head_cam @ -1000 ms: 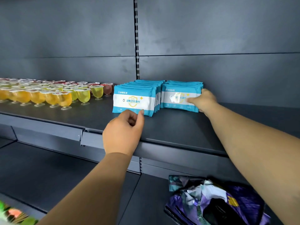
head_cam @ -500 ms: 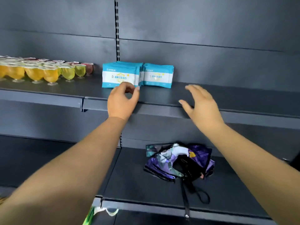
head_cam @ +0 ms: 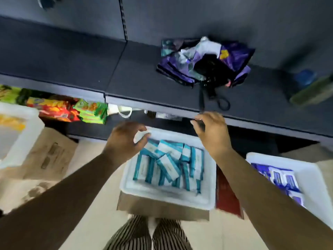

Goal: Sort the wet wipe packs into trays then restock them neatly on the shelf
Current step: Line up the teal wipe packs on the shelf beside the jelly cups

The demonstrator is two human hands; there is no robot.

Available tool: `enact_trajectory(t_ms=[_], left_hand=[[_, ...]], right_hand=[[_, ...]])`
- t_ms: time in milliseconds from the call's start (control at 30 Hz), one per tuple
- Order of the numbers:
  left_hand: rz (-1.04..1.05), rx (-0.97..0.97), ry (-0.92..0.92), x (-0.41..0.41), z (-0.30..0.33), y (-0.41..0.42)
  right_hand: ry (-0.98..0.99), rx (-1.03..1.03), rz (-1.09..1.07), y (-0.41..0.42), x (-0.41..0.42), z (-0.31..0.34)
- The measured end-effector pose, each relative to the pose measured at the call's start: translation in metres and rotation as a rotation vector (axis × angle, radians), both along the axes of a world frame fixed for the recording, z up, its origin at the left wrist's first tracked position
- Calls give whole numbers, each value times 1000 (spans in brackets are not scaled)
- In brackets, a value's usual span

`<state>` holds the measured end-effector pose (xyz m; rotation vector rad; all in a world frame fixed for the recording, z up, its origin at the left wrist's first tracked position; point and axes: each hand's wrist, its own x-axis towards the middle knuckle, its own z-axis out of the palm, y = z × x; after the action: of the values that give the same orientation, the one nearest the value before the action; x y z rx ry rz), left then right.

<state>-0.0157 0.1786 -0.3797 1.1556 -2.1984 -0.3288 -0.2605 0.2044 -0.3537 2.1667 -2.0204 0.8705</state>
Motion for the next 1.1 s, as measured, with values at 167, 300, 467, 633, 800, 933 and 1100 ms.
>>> enact_trajectory(t_ms=[167,300,467,633,800,933,1100], left_hand=[[38,289,-122,-7,-132,64],[114,453,-197,-13,-214,96],[195,502,-318,-12,-294,115],[281,402,-436,-18,-317,119],[312,369,-429,-17,-317,123],[321,345,-422,-19,-317,122],[323,353,-409,-18,-317,123]], right_hand=[[-36,309,-57,39,-7,-139],[-156,712,-168,61,-13,-235],[-311,1024,-290,66,-11,-324],[-165,1042,-275,61,2,-367],[-77,1188,-208,58,8,-363],[-60,947,-87,45,18,-350],[144,850,473,15,47,-351]])
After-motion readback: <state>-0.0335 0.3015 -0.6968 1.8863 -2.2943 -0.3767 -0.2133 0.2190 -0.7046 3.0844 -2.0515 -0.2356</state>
